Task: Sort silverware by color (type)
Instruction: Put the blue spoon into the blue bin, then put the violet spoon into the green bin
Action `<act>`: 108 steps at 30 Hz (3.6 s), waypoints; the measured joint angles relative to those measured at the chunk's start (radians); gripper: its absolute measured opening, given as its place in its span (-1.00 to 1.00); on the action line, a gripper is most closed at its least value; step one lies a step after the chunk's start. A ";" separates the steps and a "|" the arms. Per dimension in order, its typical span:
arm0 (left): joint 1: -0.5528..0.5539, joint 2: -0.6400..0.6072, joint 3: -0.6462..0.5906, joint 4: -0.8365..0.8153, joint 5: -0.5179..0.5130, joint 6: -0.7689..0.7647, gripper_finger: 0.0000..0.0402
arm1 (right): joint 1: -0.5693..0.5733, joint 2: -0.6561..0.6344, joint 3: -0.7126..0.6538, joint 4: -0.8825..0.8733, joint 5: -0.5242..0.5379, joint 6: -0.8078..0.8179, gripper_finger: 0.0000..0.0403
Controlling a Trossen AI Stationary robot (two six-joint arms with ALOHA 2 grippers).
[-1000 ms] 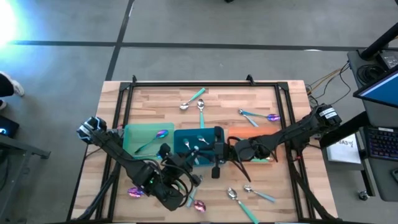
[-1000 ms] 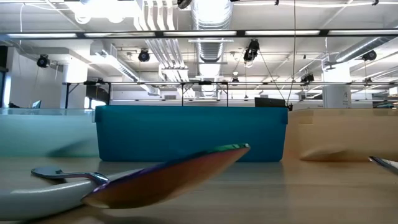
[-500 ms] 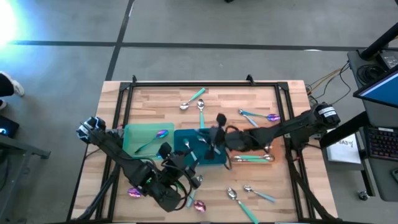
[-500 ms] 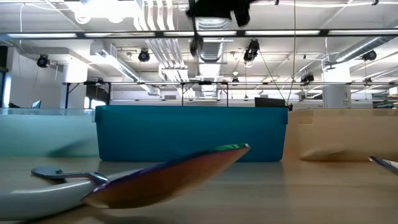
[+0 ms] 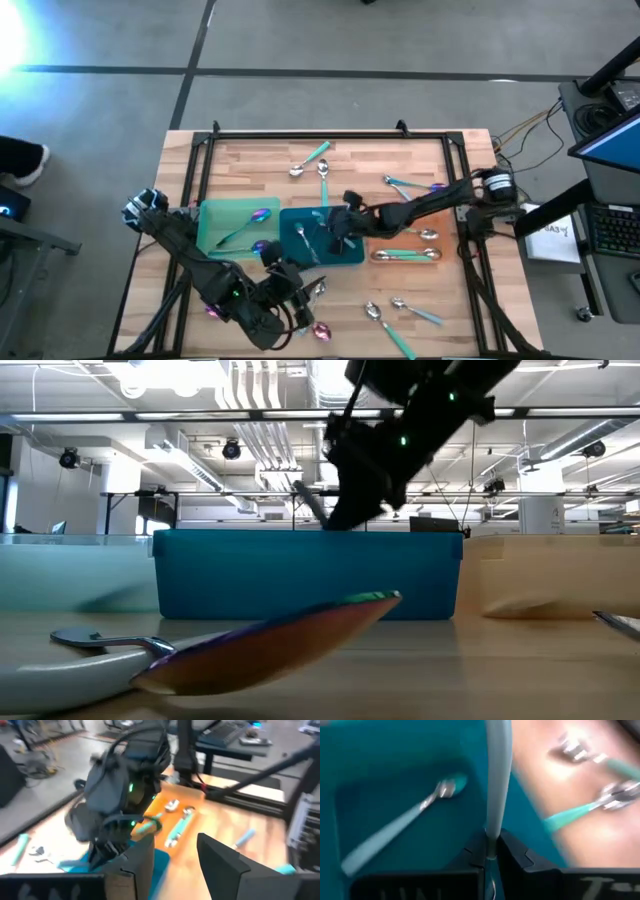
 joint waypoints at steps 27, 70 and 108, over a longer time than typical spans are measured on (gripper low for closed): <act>-0.027 0.085 -0.013 -0.610 0.645 -0.355 -0.38 | 0.072 -0.174 0.001 -0.017 -0.265 0.100 -0.34; -0.174 0.245 -0.336 -0.506 1.091 -0.139 -0.38 | 0.389 -0.208 0.000 -0.166 -0.320 0.414 -0.33; -0.086 -0.028 -0.238 -0.663 0.691 -0.262 -0.99 | 0.388 -0.208 0.000 -0.168 -0.298 0.412 -0.33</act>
